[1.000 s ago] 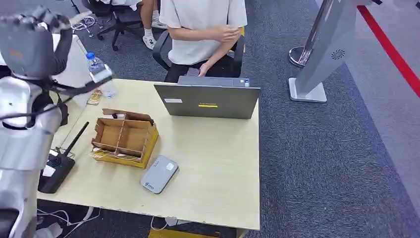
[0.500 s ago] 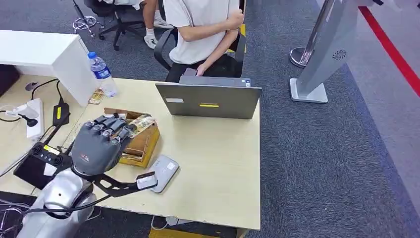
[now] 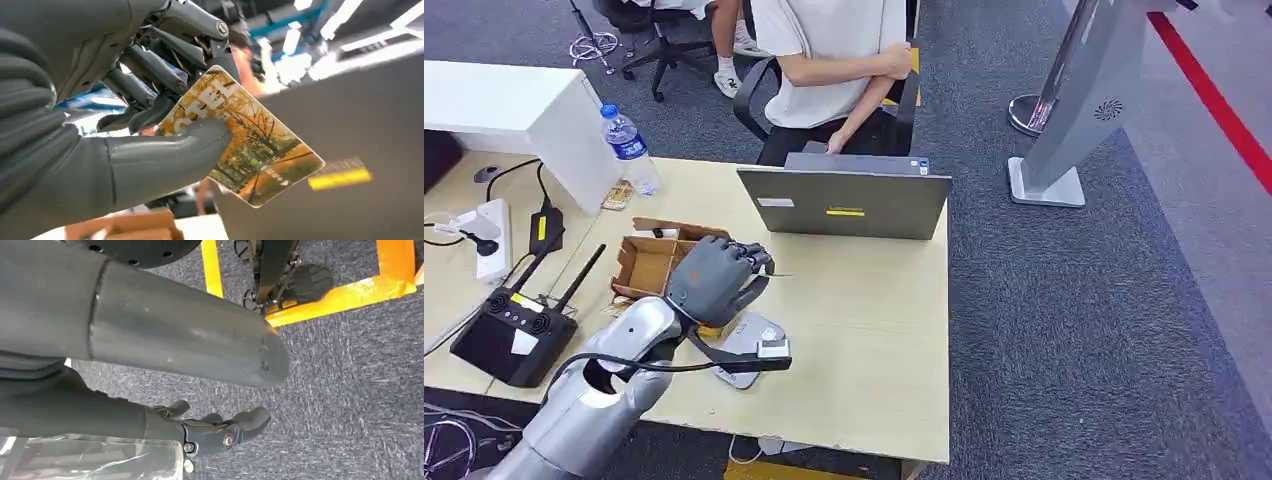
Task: Pass the card to the sensor for recognition and then transmit it.
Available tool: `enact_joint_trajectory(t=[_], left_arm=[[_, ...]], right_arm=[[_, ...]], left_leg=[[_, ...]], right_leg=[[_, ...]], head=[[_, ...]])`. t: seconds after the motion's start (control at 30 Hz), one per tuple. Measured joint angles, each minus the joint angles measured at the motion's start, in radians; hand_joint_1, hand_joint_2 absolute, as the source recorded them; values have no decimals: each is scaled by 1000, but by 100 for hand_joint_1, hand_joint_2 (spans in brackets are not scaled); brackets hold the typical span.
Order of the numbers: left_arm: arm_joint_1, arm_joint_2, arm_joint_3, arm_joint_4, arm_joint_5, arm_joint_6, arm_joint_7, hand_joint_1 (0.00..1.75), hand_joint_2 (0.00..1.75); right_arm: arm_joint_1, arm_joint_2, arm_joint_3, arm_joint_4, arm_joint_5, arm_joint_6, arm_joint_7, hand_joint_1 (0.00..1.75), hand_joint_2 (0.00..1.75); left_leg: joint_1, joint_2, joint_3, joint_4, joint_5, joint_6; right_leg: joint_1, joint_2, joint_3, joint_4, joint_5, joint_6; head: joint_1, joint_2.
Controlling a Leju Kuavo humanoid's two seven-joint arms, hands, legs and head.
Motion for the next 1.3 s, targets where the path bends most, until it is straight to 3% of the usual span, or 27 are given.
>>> enact_joint_trajectory(t=[0.23, 0.43, 0.6, 1.07, 1.3], left_arm=[[-56, 89, -110, 20, 55, -74, -21, 175, 175], [-59, 139, -162, 3, -60, -40, 80, 175, 175], [-59, 150, -185, 0, -92, -37, 109, 175, 175], [14, 204, -217, -8, -88, -18, 79, 175, 175], [3, 270, -235, -73, -53, -93, 67, 175, 175]], right_arm=[[4, 0, -1, 0, 1, 0, 6, 0, 0], [6, -1, -20, 0, -29, -11, 10, 0, 0], [8, -1, -24, 0, -29, -11, 10, 0, 0], [9, -3, -40, -1, -44, -14, 11, 0, 0], [10, -7, -45, -1, -49, -17, 18, 0, 0]], left_leg=[[0, 0, -1, 0, 0, 0], [0, 0, -1, 0, 0, -1], [0, 0, -1, 0, 0, 0], [1, 0, -1, 0, 0, -1], [1, 0, -2, 0, 1, -1]], right_leg=[[1, 0, -1, 0, 0, 0], [1, 0, -1, 0, 0, 0], [1, 0, -1, 0, 0, 0], [1, 0, -1, 0, 0, 0], [1, 0, -1, 0, 0, 0]], head=[[0, 0], [0, 0], [0, 0], [0, 0], [0, 0]])
